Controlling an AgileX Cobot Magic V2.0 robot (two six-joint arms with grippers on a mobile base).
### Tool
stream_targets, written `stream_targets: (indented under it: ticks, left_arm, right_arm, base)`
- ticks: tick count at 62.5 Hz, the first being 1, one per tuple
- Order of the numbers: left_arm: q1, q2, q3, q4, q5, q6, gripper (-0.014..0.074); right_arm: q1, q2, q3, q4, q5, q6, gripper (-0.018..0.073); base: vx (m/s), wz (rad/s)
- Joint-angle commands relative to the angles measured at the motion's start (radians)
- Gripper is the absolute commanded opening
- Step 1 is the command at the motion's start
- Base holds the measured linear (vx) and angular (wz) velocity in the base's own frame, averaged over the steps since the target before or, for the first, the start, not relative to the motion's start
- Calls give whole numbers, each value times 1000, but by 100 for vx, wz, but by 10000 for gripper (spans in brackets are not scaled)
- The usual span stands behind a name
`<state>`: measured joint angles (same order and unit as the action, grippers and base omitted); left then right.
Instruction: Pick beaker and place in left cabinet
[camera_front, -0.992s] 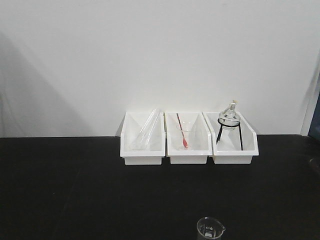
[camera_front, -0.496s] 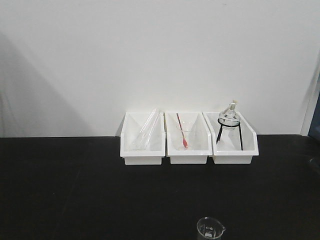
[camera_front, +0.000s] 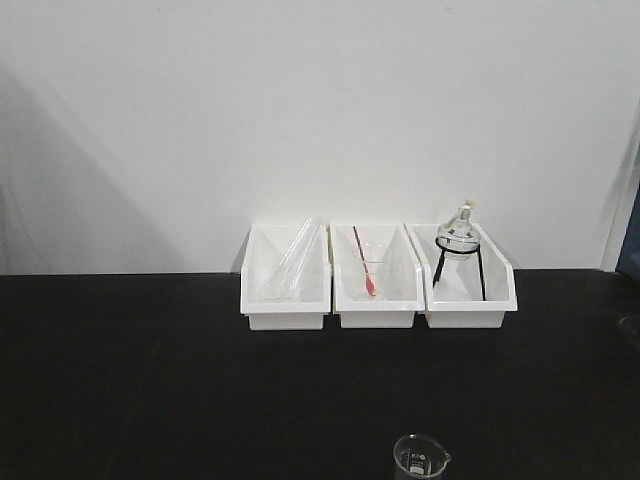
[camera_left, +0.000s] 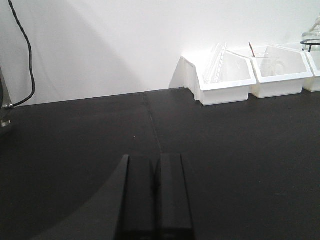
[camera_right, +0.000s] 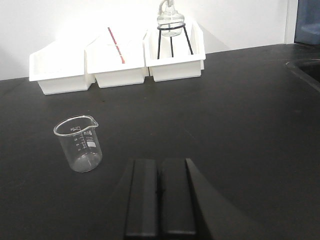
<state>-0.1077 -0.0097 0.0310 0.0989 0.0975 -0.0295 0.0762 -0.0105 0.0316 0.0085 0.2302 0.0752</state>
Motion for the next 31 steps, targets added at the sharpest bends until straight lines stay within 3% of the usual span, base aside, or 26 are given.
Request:
stream_targets:
  ticks: [1, 31]
  left_arm:
    - [-6, -21, 15, -3, -91, -5, -8]
    - [-6, -21, 15, -3, -91, -5, -8]
  right_arm:
    - [-4, -14, 4, -8, -87, -2, -1]
    - [-4, -14, 4, -8, -98, -2, -1]
  base:
    - [0, 0]
    - [0, 0]
